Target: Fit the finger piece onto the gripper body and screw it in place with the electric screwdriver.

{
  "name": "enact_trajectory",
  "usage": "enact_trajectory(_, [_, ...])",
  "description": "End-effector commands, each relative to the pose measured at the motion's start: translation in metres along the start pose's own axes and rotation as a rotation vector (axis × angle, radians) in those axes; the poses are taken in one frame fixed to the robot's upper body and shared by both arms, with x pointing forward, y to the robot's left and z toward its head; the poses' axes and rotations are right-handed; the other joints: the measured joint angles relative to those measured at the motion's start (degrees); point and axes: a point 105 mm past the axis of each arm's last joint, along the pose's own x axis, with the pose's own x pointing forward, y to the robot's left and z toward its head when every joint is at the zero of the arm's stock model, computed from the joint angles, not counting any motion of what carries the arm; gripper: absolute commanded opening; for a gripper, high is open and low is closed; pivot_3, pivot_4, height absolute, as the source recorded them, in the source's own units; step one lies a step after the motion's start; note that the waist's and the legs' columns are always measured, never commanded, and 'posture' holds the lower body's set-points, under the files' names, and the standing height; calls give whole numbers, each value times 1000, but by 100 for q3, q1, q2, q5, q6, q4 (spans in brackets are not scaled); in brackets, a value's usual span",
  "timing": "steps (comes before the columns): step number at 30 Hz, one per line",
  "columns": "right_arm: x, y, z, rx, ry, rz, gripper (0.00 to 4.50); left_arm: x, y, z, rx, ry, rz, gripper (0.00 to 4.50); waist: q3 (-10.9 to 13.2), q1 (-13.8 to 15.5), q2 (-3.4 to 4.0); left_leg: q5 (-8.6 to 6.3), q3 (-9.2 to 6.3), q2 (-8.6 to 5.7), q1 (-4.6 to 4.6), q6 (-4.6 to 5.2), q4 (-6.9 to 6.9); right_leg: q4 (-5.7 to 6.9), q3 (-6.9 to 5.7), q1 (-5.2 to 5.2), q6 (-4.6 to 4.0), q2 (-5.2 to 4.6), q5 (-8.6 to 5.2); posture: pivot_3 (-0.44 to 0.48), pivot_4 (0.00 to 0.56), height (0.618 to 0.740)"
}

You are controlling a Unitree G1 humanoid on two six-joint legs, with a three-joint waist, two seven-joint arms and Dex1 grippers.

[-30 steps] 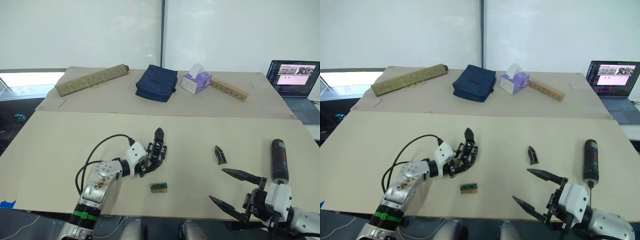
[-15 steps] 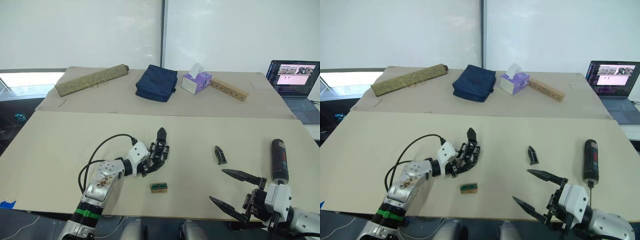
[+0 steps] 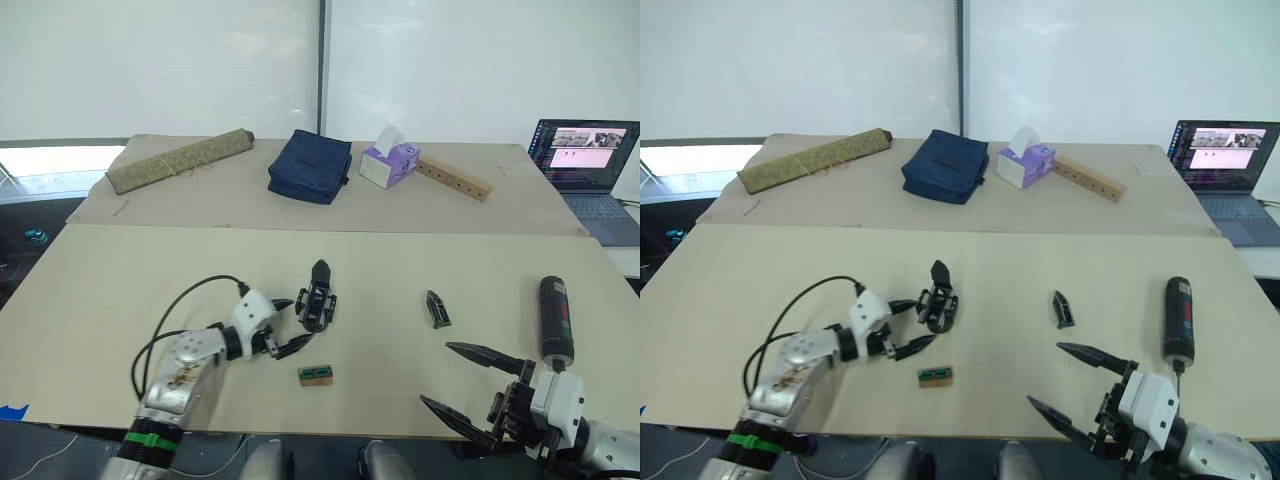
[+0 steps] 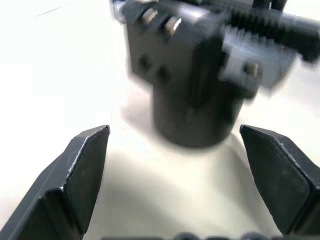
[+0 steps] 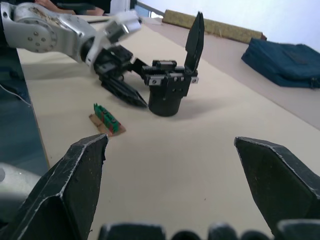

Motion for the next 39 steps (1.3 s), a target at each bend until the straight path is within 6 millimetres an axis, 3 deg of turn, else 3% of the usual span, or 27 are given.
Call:
enact_trajectory(1, [-8,-5,8,-41,-17,-47,4500,-23,4,4,17,-52,-45,4407,0,3,0,0,1,1,2,0,0,0,0,0,-2,0,-1,0,150,740])
enact_trajectory(4, [-19,-12,1,-24,13,-145,4500,-37,6,3,10,-79,-77,4407,0,26,1,0,3,3,3,0,1,-1,-1,2,-3,-3,-2,0,150,740])
enact_trajectory(7, [-45,-19,-14,-3,90,-316,4500,-55,12,19,28,-139,-120,4407,0,44,0,0,2,2,-4,-1,0,-4,-4,-1,-2,-5,-3,0,150,740])
enact_trajectory(11, [-65,-21,-26,-25,200,-417,4500,-59,11,67,54,-257,-197,4407,1,24,2,-1,4,4,-12,-2,1,-4,-2,-9,-3,-8,-3,0,150,740])
enact_trajectory(15, [-65,-31,-29,2,310,-496,4500,-63,8,109,98,-317,-260,4407,-3,-16,10,-2,12,9,-5,-3,2,-4,1,-7,-6,-10,-5,0,150,740])
enact_trajectory(19, [-48,-43,-19,111,302,-560,4500,-69,11,129,81,-325,-281,4407,-5,-85,18,-2,15,12,-4,-3,-4,5,3,-16,-16,2,-11,0,150,740])
enact_trajectory(23, [-15,-59,-11,329,336,-530,4500,-68,0,132,92,-308,-328,4407,-1,-143,13,-1,12,12,-2,-2,-3,8,4,-12,-17,4,-11,0,150,740])
enact_trajectory(27, [-1,-78,-16,444,470,-526,4500,-66,2,130,110,-302,-306,4407,5,-94,3,-1,7,8,-4,-1,0,2,3,-8,-18,6,-10,0,150,740])
enact_trajectory(34, [31,-102,-34,473,689,-482,4500,-60,-1,124,113,-291,-289,4407,8,-59,-2,0,4,-3,-35,0,2,-4,1,-34,-12,7,-8,0,150,740])
enact_trajectory(39, [54,-113,-39,476,707,-475,4500,-60,-3,122,117,-281,-268,4407,8,-89,-2,0,6,-2,-45,1,1,0,4,-50,-7,9,-5,0,150,740])
